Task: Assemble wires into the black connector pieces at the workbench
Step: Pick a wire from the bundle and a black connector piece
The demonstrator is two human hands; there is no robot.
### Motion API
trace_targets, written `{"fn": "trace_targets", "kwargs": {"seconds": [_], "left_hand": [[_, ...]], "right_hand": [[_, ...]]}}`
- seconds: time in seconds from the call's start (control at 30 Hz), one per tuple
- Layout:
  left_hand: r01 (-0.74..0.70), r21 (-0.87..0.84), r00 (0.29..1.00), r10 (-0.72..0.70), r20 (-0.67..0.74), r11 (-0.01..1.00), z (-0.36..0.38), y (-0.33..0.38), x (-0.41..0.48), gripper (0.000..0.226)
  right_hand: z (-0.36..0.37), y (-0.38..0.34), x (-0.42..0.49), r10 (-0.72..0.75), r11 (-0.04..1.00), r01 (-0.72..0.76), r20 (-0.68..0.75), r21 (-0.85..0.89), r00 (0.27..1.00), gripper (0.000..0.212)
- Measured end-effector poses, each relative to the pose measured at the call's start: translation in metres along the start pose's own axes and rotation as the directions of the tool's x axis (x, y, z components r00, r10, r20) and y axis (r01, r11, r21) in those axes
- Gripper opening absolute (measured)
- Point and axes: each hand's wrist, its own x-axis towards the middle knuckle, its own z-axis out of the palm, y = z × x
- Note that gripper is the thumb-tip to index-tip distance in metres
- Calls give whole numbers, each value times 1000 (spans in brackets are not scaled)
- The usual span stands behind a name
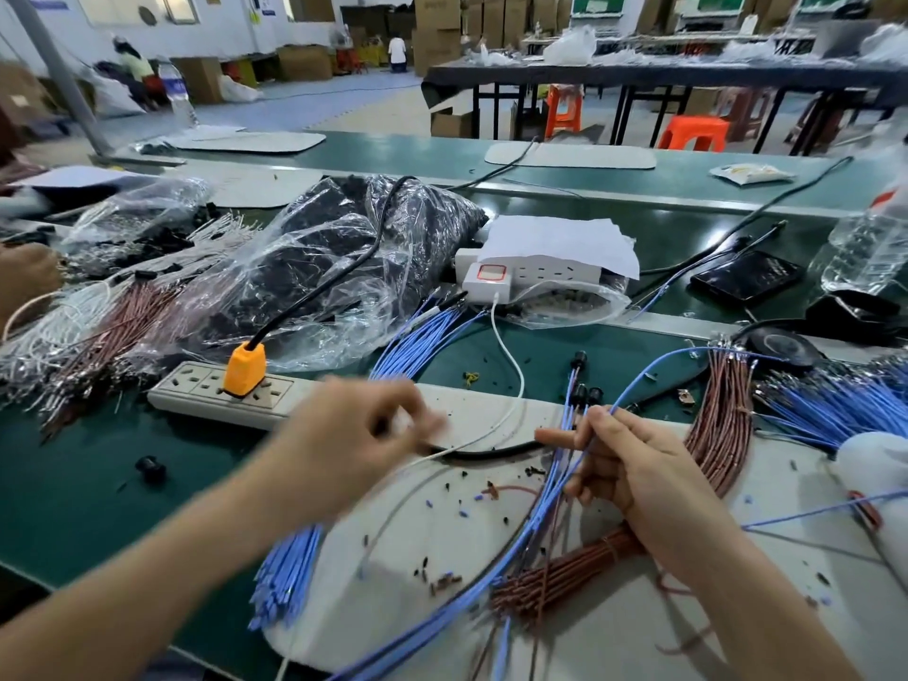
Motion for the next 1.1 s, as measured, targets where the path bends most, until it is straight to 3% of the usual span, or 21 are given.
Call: {"fn": "trace_targets", "kwargs": {"seconds": [0.07,0.1,0.17,0.23,0.33,0.4,0.47,0.57,0.67,0.77,0.87,0.97,1.03,1.1], "left_hand": [[192,371,923,-38,-383,909,-43,-38,13,56],[355,497,883,-109,-457,792,-61,-56,18,63],[507,634,856,-257,-449,584,-79,-87,26,73],[450,730,893,-245,-378,514,-72,-111,34,70],[381,700,905,-89,-416,604,-61,-134,34,51],[384,497,847,-83,-525,779,-59,-145,26,51],[374,357,792,-95,-603,856,-54,-151,17,54],[404,439,796,-72,-601,802,-45,-149,17,49],[454,407,778,-129,-615,793,-43,-147,18,43],[461,426,798,-153,-583,779,-45,-150,17,49],[493,423,833,-272,-481,760,-50,-145,10,66],[513,312,786,-292,-545,799,-39,-128,-17,64],[341,214,772,-143,-620,916,-21,-102,-32,41],[68,93,823,-3,-569,993,-1,-67,-34,22]], "right_hand": [[-1,0,0,2,1000,-2,-6,3,1000,35],[-1,0,1,3,1000,-3,-9,8,1000,35],[-1,0,1,6,1000,-6,-17,18,1000,34],[-1,0,1,8,1000,-7,-27,26,1000,34],[-3,1,3,9,998,-7,-44,65,999,33],[-5,0,4,7,996,-2,-56,92,998,33],[-3,0,4,17,995,-11,-55,96,998,32],[-1,0,4,15,992,-6,-79,123,997,32],[1,-2,3,15,993,-4,-91,116,996,32],[2,-2,2,9,993,1,-83,114,997,32],[1,-2,3,5,993,4,-78,116,997,32],[1,-1,3,9,993,0,-71,122,997,32],[0,0,3,10,992,0,-81,128,997,32],[0,0,4,1,992,10,-91,128,996,31]]}}
